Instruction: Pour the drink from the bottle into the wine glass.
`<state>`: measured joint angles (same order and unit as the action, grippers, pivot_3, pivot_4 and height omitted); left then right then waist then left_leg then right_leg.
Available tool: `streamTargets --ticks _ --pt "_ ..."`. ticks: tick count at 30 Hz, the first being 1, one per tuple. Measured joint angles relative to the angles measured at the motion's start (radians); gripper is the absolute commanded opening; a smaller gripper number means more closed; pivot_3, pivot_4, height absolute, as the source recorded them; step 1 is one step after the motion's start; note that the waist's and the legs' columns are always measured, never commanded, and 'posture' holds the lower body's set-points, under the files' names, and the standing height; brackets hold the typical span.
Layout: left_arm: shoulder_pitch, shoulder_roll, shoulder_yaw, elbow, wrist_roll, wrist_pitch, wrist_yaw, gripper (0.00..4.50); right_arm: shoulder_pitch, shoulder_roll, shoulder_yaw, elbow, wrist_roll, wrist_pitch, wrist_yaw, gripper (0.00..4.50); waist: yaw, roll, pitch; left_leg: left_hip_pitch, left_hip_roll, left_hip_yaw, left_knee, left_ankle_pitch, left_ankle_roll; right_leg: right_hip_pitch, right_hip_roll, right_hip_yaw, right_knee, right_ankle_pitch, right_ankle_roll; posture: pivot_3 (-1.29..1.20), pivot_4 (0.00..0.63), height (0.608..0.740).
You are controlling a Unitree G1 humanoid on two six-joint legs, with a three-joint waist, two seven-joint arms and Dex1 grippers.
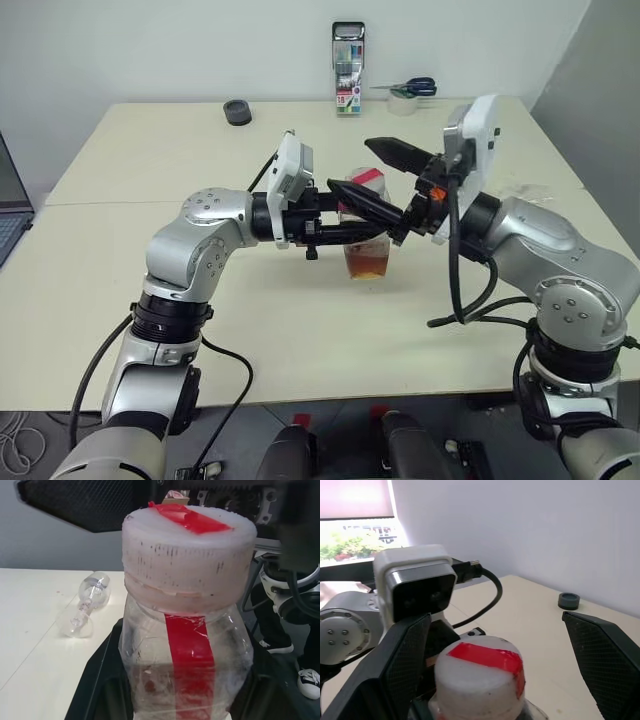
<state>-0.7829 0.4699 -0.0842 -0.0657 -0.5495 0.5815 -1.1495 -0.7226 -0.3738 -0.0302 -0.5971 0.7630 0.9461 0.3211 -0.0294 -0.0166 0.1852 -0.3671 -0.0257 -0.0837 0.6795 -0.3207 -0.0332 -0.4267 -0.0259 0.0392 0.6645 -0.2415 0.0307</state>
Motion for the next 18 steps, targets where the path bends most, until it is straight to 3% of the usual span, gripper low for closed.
streamTargets --ticks 2,10,18 --pt "-0.001 -0.004 -0.005 0.003 0.000 -0.001 -0.001 1.87 0.000 -0.009 0.010 0.000 -0.007 -0.003 0.003 4.47 -0.001 0.000 0.000 0.000 0.000 0.000 0.000 0.000 0.000 0.000 0.000 0.000 0.000 0.000 0.000 0.00 0.150 0.740" --pt "-0.004 -0.004 -0.021 0.019 0.003 -0.003 -0.019 1.87 0.030 -0.055 0.018 -0.015 0.025 -0.002 0.071 1.91 -0.002 0.000 0.000 0.000 0.000 0.000 0.000 0.000 0.000 0.000 0.001 0.000 0.000 0.000 0.000 0.00 0.150 0.740" --pt "-0.004 -0.002 -0.025 0.019 0.003 -0.002 -0.018 1.87 0.027 -0.066 0.015 0.016 0.032 -0.021 0.112 1.90 -0.002 0.000 0.000 0.000 0.000 0.000 0.000 0.000 0.000 0.000 0.001 0.000 0.000 0.000 0.000 0.00 0.150 0.740"
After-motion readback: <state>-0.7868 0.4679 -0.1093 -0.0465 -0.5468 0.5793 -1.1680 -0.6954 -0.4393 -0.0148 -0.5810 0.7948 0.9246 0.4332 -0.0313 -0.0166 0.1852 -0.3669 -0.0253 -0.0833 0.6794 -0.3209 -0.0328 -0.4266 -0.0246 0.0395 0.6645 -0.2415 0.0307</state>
